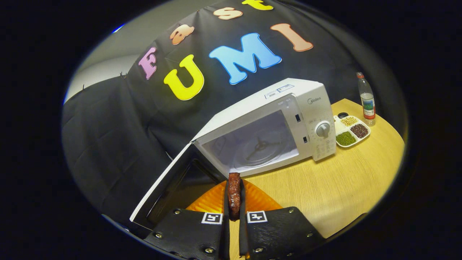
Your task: Open the microwave, put the food inside, and close the microwave door.
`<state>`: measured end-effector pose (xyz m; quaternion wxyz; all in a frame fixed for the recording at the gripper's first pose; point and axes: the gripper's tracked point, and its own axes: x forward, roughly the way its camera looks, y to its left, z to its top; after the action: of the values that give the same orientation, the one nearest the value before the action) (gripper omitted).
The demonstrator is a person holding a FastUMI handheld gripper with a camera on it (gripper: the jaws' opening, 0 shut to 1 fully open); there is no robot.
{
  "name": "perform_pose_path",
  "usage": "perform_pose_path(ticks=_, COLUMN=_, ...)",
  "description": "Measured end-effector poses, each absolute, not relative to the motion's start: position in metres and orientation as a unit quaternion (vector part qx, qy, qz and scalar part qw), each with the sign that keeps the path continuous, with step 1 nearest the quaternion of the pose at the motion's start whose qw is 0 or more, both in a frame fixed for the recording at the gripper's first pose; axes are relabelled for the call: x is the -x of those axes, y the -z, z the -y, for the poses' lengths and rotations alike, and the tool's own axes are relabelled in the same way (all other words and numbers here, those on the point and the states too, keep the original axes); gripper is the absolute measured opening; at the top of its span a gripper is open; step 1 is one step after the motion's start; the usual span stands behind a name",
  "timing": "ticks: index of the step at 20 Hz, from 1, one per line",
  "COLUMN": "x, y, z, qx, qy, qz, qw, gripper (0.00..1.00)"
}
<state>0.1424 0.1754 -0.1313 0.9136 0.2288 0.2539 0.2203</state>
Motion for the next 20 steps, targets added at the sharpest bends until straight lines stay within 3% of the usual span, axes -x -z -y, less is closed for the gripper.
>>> perform_pose_path(ticks=11, x=-0.258, y=0.19, z=-0.195, qx=-0.216, qy=-0.171, qz=-0.239, qw=0.931, gripper=0.1)
perform_pose_path(ticks=20, x=-0.321, y=0.21, z=-0.225, qx=-0.214, qy=-0.174, qz=-0.206, qw=0.939, gripper=0.1)
